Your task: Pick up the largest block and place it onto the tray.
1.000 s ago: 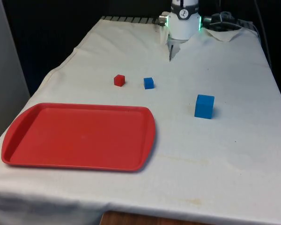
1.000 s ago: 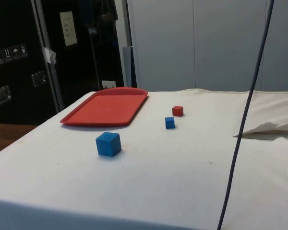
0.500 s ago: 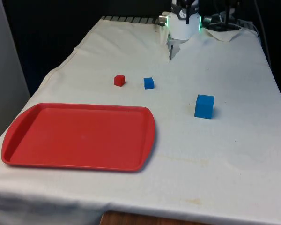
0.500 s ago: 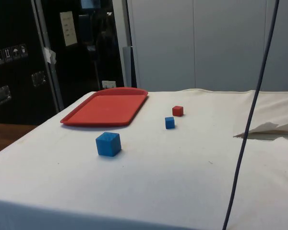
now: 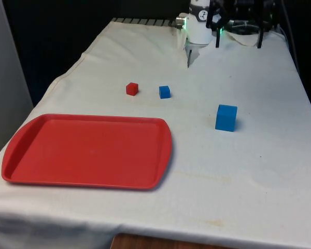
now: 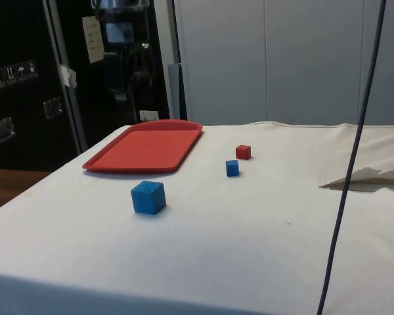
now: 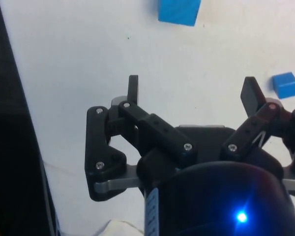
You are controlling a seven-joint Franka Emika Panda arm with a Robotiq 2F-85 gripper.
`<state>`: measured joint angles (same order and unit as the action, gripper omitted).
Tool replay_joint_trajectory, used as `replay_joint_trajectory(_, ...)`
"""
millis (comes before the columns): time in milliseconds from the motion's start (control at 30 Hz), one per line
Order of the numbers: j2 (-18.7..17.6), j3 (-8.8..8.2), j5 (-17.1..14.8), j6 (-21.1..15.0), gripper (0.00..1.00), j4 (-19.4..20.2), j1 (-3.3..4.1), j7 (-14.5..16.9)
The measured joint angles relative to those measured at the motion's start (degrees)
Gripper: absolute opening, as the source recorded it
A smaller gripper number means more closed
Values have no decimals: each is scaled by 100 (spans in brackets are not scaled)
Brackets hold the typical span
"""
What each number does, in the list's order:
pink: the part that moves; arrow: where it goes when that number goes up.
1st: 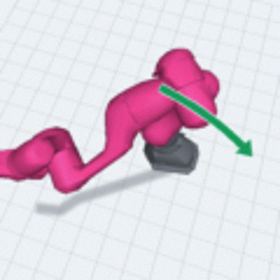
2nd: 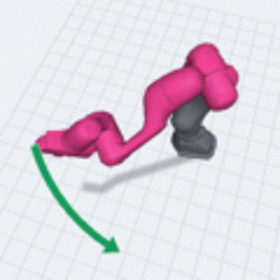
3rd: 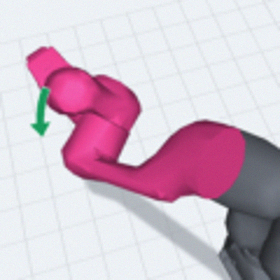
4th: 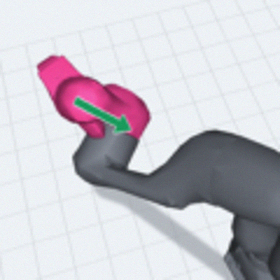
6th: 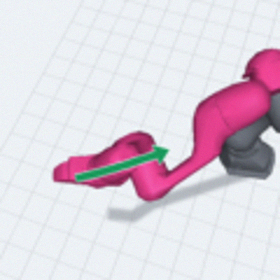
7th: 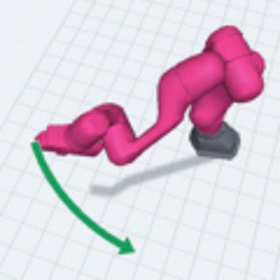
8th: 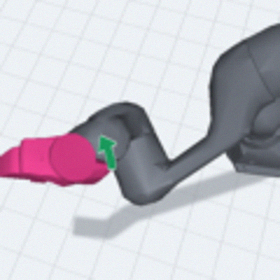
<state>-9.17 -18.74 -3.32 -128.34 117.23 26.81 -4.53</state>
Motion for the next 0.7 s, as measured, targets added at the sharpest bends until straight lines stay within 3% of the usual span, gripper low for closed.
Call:
replay_joint_trajectory(467, -435, 69, -46, -837, 100, 298, 0, -17)
replay_joint_trajectory(700, -619, 74, -103, -1043, 100, 338, 0, 17)
